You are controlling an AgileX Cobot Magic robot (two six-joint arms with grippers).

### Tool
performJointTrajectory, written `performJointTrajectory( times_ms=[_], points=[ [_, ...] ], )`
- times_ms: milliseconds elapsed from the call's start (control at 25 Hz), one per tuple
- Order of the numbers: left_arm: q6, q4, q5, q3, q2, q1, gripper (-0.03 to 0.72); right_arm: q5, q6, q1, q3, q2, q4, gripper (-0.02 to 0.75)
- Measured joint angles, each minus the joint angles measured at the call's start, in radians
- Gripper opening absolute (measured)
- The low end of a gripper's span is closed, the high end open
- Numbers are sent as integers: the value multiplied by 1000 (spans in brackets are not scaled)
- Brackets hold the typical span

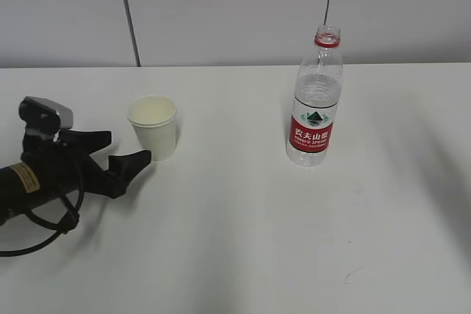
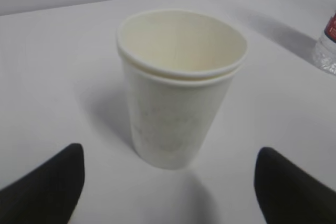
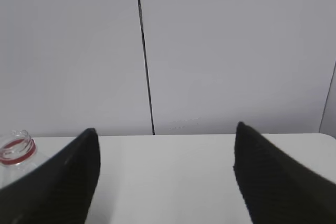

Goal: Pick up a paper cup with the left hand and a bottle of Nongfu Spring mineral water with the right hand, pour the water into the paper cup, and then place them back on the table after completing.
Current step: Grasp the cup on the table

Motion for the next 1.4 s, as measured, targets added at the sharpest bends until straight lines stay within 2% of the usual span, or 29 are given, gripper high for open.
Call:
performJointTrajectory(
  times_ms=[360, 560, 1160, 1400],
  points=[
    [3, -154, 0, -129, 103, -129, 595, -14, 9, 0, 0, 2, 0, 587],
    [4, -256, 1, -183, 146, -172, 594, -16, 12, 0, 0, 2, 0, 587],
    [5, -305, 1, -265, 177, -183, 552, -18, 14, 0, 0, 2, 0, 587],
    [6, -307, 1, -265, 177, -183, 477, -20, 14, 0, 0, 9, 0, 587]
  ],
)
